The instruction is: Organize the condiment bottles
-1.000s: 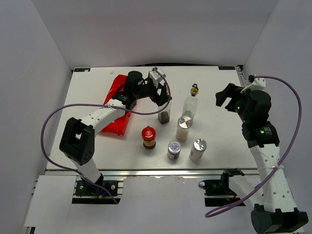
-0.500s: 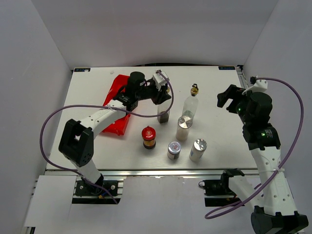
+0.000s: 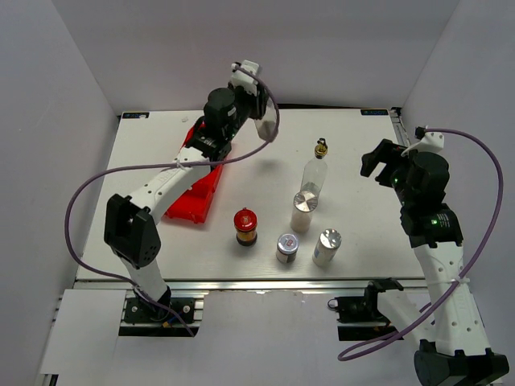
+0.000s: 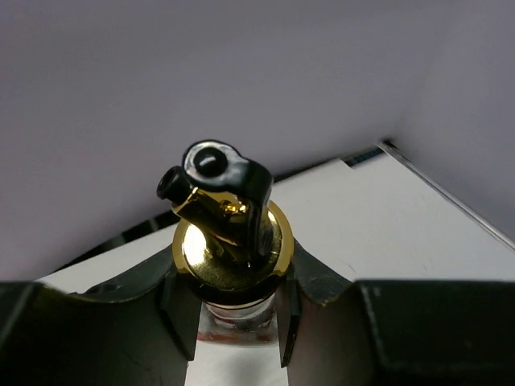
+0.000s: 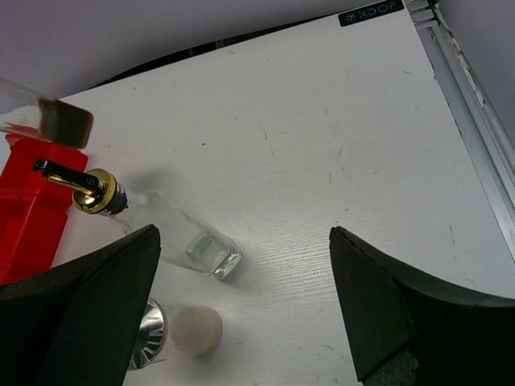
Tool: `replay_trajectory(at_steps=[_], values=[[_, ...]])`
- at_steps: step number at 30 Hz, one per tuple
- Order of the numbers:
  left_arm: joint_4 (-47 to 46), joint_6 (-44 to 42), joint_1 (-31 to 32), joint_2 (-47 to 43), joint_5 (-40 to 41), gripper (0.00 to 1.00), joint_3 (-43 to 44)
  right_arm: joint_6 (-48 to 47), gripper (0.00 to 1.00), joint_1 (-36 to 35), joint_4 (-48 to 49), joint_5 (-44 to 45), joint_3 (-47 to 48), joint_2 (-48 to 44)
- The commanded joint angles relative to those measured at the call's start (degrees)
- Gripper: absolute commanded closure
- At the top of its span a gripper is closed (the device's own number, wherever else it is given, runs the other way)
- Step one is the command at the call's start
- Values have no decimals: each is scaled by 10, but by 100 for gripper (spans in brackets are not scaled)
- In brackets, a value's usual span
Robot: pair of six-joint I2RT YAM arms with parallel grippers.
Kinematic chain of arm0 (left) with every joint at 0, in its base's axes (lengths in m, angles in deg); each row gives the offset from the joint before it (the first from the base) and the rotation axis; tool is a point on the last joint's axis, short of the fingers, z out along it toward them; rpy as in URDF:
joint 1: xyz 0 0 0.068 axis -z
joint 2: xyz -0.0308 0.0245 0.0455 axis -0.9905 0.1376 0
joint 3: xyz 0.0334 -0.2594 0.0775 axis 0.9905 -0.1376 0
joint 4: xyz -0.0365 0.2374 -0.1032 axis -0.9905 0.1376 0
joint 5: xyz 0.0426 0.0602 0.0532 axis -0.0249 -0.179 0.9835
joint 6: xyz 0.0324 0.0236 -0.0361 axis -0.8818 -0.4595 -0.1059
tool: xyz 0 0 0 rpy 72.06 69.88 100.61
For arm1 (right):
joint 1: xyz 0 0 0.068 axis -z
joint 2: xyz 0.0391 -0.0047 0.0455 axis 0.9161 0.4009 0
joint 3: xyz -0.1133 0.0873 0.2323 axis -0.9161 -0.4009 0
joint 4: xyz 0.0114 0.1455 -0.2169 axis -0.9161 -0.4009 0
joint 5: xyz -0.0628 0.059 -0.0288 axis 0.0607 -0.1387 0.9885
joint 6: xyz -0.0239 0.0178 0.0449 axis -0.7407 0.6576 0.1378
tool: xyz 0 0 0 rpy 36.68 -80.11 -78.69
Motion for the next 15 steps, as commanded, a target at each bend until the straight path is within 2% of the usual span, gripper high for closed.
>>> replay_trajectory(at_steps=[1, 6, 11, 15], values=[[-55, 24, -20, 6, 183, 100, 65, -3, 11, 0, 9, 21, -4, -6], [-17, 82, -96, 33, 141, 100, 129, -2, 11, 0, 7, 42, -8, -6], [-52, 129, -174, 30, 89, 100, 99, -2, 11, 0, 9, 63, -8, 1], [-18, 128, -199, 37, 84, 100, 109, -2, 10, 0, 8, 77, -10, 0]])
